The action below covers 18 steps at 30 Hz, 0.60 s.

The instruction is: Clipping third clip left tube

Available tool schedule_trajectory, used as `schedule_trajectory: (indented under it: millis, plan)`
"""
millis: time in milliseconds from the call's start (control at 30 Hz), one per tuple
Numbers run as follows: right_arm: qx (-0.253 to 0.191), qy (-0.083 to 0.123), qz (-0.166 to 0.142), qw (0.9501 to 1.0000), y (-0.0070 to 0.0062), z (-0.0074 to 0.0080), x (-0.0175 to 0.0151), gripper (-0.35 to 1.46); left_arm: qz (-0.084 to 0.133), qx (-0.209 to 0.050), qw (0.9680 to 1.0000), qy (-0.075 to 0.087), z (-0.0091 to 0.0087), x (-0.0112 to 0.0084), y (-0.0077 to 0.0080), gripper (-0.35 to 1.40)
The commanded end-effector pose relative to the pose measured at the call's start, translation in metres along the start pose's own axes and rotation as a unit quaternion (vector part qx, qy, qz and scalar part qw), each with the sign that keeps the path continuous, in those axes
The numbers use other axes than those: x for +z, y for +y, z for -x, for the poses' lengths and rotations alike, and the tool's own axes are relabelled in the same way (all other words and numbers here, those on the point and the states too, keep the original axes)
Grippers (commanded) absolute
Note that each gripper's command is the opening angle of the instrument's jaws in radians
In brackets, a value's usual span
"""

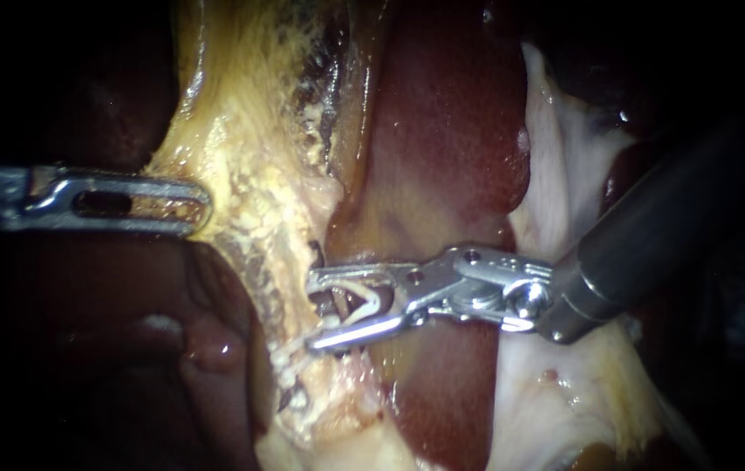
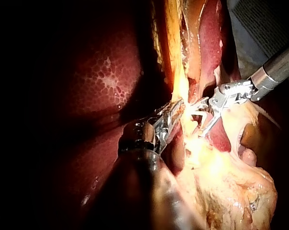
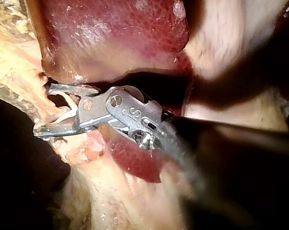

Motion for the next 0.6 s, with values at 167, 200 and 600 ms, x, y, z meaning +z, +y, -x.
schedule_trajectory:
  millis: [167,200,600]
  plan:
    - [-0.002,-0.004,-0.009,0.9999,0.0002,-0.0004,0.001,0.58,0.0,0.0,1.0,0.0,0.0,-0.0001,0.0,-0.35]
    - [-0.002,-0.003,-0.012,0.9999,0.0002,-0.0005,0.0012,0.58,0.0,0.0,1.0,0.0,0.0001,-0.0001,0.0,-0.35]
    - [0.018,0.029,-0.103,0.9941,-0.0015,-0.0016,0.001,0.58,0.002,0.0,1.0,-0.001,0.0004,-0.0005,0.0007,-0.35]
